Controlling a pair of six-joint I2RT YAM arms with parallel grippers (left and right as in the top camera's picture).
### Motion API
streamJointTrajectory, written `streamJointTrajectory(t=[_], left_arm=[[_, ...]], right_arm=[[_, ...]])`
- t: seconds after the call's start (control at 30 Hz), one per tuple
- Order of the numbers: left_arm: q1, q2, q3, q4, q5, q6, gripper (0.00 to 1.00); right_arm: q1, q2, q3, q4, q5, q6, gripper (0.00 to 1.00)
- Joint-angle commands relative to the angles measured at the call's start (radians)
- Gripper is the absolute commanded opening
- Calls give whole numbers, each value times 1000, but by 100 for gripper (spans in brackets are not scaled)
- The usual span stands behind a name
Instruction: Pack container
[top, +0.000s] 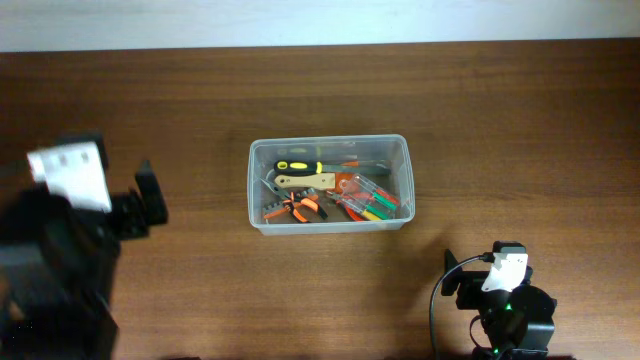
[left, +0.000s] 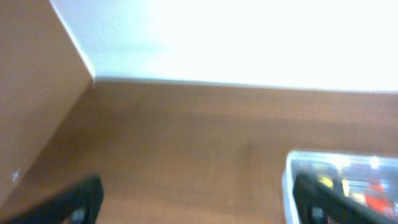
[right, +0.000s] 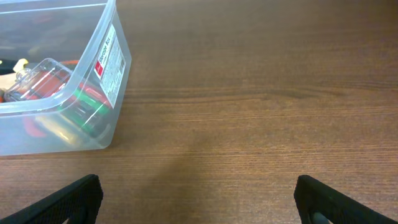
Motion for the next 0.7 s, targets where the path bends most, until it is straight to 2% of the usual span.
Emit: streamJointTrajectory(t=[0.0,0.2,0.37,0.53,0.67], left_arm=[[-3,-190,-226,106,45,-6,99],[-23,-507,-610,201,101,-7,99],[-55,-677,-860,275,124,-7,99],[-60,-758,-1018,328,135,-7,99],[-76,-785,-1076,329,132,-6,99]], right_arm=[[-6,-10,-6,2,9,11,99],[-6,-10,-6,2,9,11,99],[-6,-10,-6,2,9,11,99],[-6,-10,-6,2,9,11,99],[-6,-10,-6,2,9,11,99]])
